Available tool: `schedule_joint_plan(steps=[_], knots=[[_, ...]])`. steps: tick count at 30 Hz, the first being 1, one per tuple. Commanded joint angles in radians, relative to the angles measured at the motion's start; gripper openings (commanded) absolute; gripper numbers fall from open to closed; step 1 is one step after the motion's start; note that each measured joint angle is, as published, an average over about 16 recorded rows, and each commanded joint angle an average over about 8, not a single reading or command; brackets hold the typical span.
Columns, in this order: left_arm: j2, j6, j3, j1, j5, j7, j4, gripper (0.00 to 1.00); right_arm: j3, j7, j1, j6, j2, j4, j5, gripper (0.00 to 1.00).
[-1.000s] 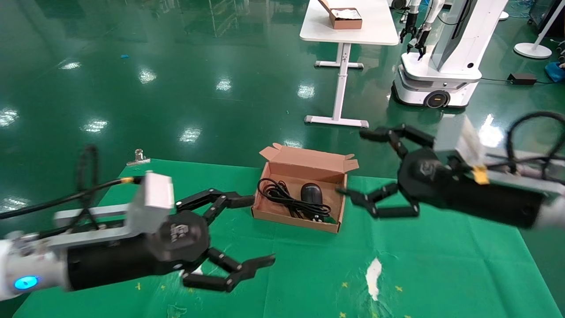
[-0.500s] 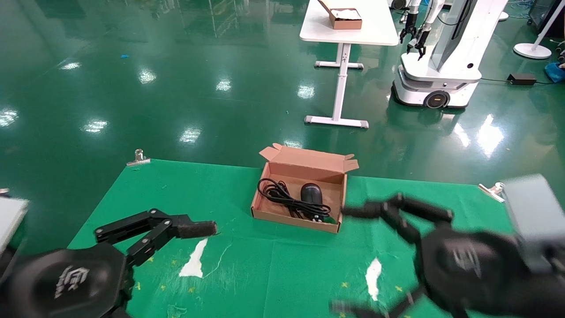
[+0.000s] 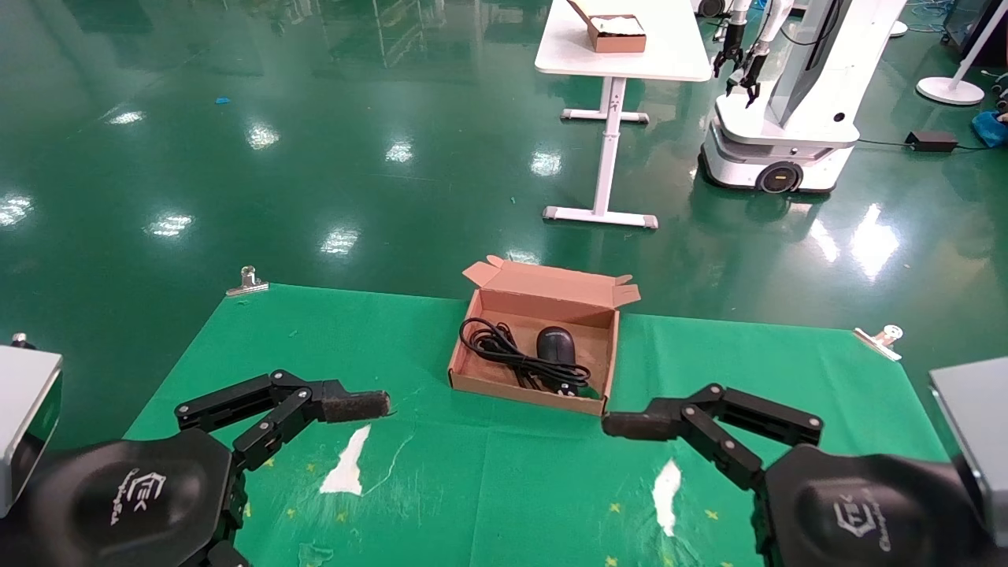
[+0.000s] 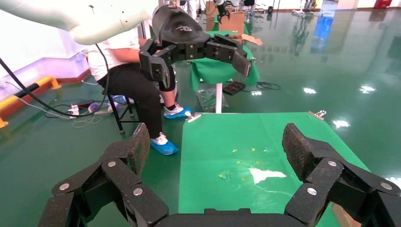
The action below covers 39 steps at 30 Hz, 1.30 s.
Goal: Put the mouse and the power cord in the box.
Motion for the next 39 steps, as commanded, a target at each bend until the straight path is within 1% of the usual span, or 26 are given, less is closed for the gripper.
schedule_joint_plan(steps=[1, 39], knots=[[0.001, -0.002, 0.002, -0.001, 0.002, 0.0, 0.001, 1.0, -0.002, -0.003, 0.004, 0.004, -0.002, -0.006, -0.004, 1.0], [0.006, -0.009, 0.008, -0.005, 0.009, 0.001, 0.006, 1.0, -0.013, -0.014, 0.021, 0.019, -0.012, -0.027, -0.018, 1.0]])
